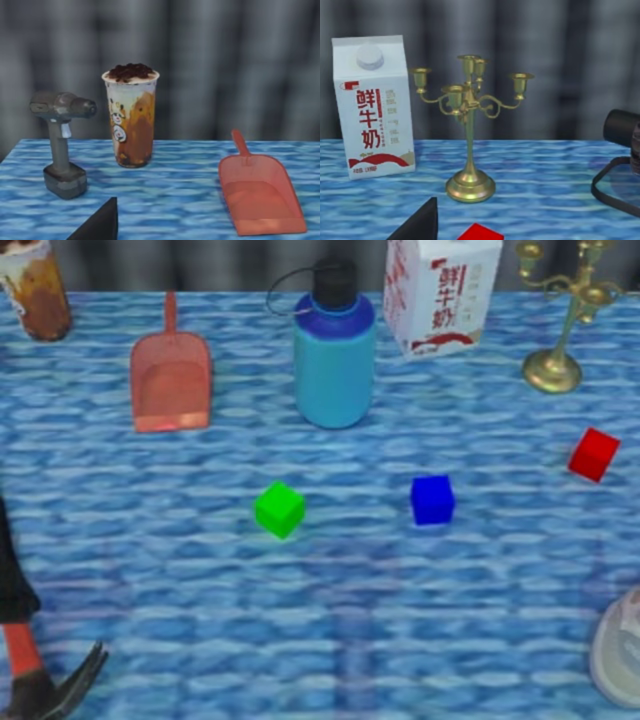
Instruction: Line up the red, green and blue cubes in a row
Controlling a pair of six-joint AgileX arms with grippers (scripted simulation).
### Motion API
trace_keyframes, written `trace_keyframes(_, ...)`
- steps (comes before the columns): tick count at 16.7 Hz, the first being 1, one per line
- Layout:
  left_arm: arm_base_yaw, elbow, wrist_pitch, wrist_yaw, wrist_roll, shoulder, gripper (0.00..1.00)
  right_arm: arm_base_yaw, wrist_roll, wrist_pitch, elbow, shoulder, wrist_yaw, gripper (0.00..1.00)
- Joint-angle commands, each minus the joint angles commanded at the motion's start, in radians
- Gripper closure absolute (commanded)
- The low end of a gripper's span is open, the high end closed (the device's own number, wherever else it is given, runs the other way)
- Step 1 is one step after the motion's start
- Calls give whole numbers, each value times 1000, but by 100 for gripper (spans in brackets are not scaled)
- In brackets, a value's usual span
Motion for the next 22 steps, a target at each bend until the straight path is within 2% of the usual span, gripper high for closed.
trace_keyframes(5,0,0,0,0,0,0,0,1,-27,-34,61,61,2,0)
trace_keyframes(9,0,0,0,0,0,0,0,7,-125,-163,279,291,4,0)
trace_keyframes(13,0,0,0,0,0,0,0,19,-272,-370,603,670,4,0)
trace_keyframes(22,0,0,0,0,0,0,0,50,-655,-926,1457,1709,2,0)
